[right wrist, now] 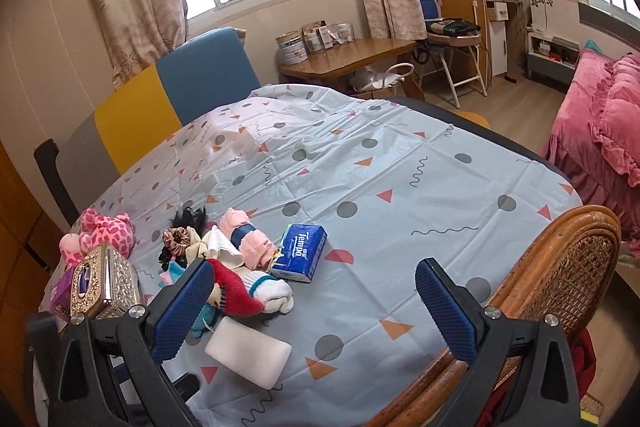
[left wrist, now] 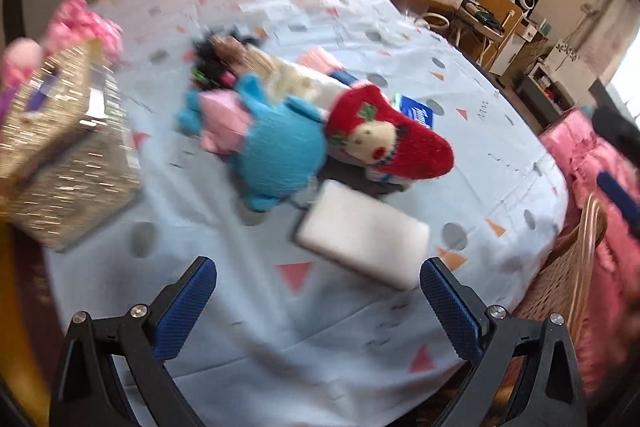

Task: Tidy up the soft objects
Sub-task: 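Grasp the white sponge with the left gripper while the right gripper grasps the red sock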

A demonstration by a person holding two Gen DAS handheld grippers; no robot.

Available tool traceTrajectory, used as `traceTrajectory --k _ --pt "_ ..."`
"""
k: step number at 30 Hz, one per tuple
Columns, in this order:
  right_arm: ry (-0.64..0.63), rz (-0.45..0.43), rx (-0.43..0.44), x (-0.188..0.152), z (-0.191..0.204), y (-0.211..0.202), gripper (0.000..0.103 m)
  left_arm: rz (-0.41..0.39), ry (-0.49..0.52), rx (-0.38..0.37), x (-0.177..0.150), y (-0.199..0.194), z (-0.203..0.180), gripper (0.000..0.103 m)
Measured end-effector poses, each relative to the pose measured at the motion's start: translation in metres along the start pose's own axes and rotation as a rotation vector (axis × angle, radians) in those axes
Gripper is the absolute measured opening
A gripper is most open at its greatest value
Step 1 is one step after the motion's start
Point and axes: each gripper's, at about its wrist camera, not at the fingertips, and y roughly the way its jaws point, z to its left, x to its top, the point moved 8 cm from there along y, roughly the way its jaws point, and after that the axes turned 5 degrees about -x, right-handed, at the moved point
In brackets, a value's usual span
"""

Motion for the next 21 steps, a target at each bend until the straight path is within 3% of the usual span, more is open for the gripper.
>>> traceTrajectory --k 6,11,12,13,15,17,21 --pt "0.006 0.021 0.013 -0.001 -0.006 0.004 0.102 0.108 -0.123 -0.017 0.012 0.046 -0.016 0.099" --pt "0.004 0.044 0.02 -0.003 -0.005 0.012 0.102 0.125 -0.162 0.023 0.023 0.071 -0.026 0.098" --pt "0.004 0.048 0.02 -0.004 -0.006 0.013 0.102 0.133 -0.157 0.046 0.023 0.076 -0.025 0.087" --pt "0.004 0.054 0.023 -0.005 -0.005 0.015 0.102 0.141 -0.143 0.079 0.023 0.082 -0.023 0.086" --pt "0.001 0.07 0.035 -0.007 -0.003 0.018 0.102 0.158 -0.102 0.094 0.018 0.089 -0.02 0.086" --pt "-0.003 0.091 0.056 -0.009 0.0 0.021 0.102 0.119 -0.048 0.074 0.016 0.082 -0.018 0.085" --pt "0.012 0.147 0.105 -0.009 0.005 0.028 0.102 0.121 0.017 0.037 0.001 0.069 0.001 0.085"
